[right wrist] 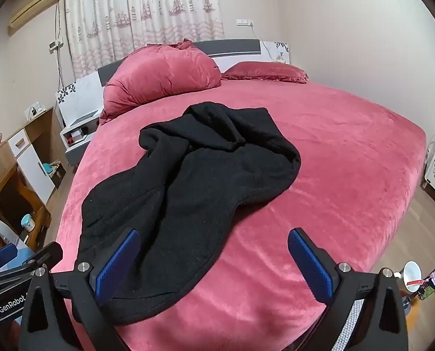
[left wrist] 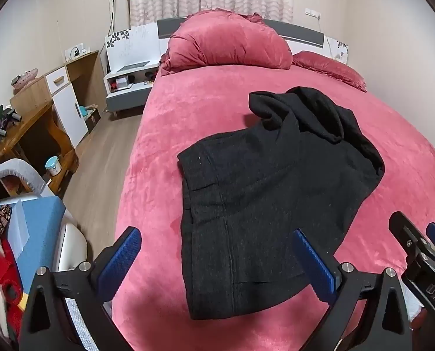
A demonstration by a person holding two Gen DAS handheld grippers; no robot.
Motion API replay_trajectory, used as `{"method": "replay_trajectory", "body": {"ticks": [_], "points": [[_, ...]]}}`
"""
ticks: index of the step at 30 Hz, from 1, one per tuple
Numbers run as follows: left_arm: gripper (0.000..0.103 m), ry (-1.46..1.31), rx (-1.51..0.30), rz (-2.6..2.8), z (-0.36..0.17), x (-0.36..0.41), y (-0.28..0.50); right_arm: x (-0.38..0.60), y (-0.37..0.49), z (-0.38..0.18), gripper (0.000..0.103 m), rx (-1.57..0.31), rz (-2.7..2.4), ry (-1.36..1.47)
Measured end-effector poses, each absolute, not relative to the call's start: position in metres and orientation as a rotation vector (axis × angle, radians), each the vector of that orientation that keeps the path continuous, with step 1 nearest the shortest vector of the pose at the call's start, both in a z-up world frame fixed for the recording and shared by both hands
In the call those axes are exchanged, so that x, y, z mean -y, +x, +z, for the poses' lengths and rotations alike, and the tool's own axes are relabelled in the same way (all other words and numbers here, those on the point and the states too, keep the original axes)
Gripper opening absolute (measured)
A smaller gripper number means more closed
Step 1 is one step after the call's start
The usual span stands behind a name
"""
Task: Fold large clothes
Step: 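Approach the crumpled black garment on the bed with both grippers open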
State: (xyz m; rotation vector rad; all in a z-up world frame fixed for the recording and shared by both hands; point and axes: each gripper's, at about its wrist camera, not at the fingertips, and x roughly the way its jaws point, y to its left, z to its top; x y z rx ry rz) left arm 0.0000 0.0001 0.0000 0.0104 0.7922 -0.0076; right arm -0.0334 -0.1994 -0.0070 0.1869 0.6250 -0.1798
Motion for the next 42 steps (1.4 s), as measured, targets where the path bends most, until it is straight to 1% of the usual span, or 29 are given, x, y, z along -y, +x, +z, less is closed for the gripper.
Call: {"method": "replay_trajectory", "body": {"ticks": [4, 5, 9, 20, 42], "points": [[0.103, 0.012, -0.787, 0.001, 0.001, 0.0, -0.003, 0.201, -0.033, -0.003, 0.103, -0.618, -0.177, 0.189], [0.103, 0.014, -0.792, 0.004, -0.009, 0.001, -0.003, 0.201, -0.033, -0.001, 0.103, -0.618, -0.178, 0.185], [0.103, 0.002, -0.819, -0.002, -0.012, -0.004, 0.001, 0.198, -0.033, -0.015, 0.103, -0.625, -0.176, 0.178], [0.103, 0.006, -0.835, -0.003, -0.011, -0.003, 0.006, 0.199, -0.028, -0.016, 0.103, -0.665, -0.173, 0.19], [0.103, 0.012, -0.86, -0.009, -0.016, 0.001, 0.008, 0.201, -0.025, -0.021, 0.103, -0.682, -0.179, 0.179]]}}
